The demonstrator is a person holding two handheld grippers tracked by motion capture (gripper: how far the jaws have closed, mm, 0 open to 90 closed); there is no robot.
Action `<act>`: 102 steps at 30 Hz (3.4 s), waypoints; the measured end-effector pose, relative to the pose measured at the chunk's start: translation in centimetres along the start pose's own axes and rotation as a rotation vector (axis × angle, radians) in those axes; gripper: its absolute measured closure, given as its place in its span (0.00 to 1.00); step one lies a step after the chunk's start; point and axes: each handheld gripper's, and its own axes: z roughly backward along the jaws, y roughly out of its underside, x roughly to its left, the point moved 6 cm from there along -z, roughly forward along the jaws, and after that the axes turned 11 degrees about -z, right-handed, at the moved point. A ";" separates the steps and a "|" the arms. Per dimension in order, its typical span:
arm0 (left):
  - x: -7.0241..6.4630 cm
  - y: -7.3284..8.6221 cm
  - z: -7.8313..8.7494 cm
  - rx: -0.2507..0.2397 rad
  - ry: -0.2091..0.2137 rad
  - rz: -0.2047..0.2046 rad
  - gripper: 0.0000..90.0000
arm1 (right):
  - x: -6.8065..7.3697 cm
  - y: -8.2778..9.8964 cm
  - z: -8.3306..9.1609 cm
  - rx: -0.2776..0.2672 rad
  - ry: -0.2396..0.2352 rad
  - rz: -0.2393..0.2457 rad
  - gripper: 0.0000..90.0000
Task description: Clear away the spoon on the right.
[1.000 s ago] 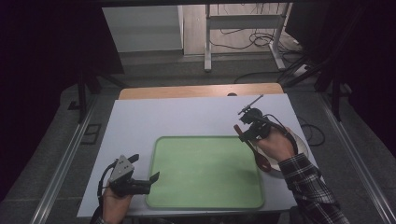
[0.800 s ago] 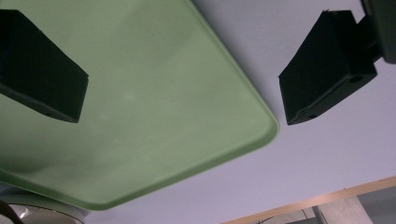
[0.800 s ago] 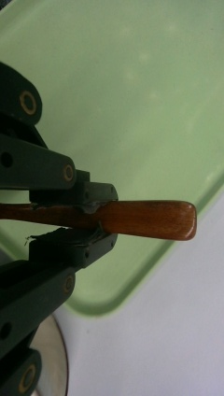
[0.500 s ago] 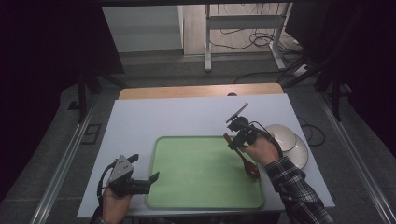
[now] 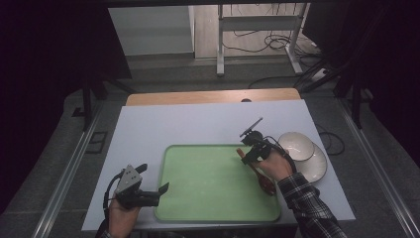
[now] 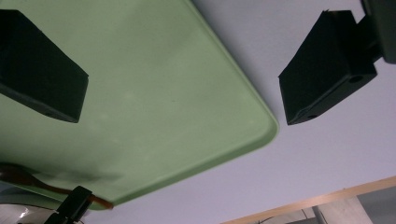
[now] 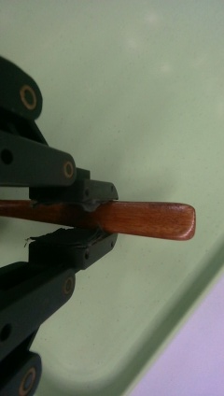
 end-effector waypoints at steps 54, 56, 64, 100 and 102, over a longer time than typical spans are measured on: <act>0.0 -0.1 0.1 -0.003 -0.004 -0.004 0.01 | -2.0 1.3 -1.4 -0.260 0.129 0.035 1.00; 0.0 -0.1 0.1 -0.003 -0.004 -0.005 0.01 | -2.3 1.4 -1.3 -0.262 0.139 0.023 1.00; 0.0 -0.1 0.1 -0.004 -0.005 -0.004 0.01 | -3.4 2.0 -0.9 -0.262 0.168 -0.023 1.00; 0.0 -0.1 0.1 -0.004 -0.005 -0.005 0.01 | -2.9 1.7 -0.1 -0.322 0.116 0.008 0.77; 0.0 -0.1 0.1 -0.003 -0.005 -0.006 0.01 | -2.9 1.7 -0.1 -0.324 0.123 0.016 0.75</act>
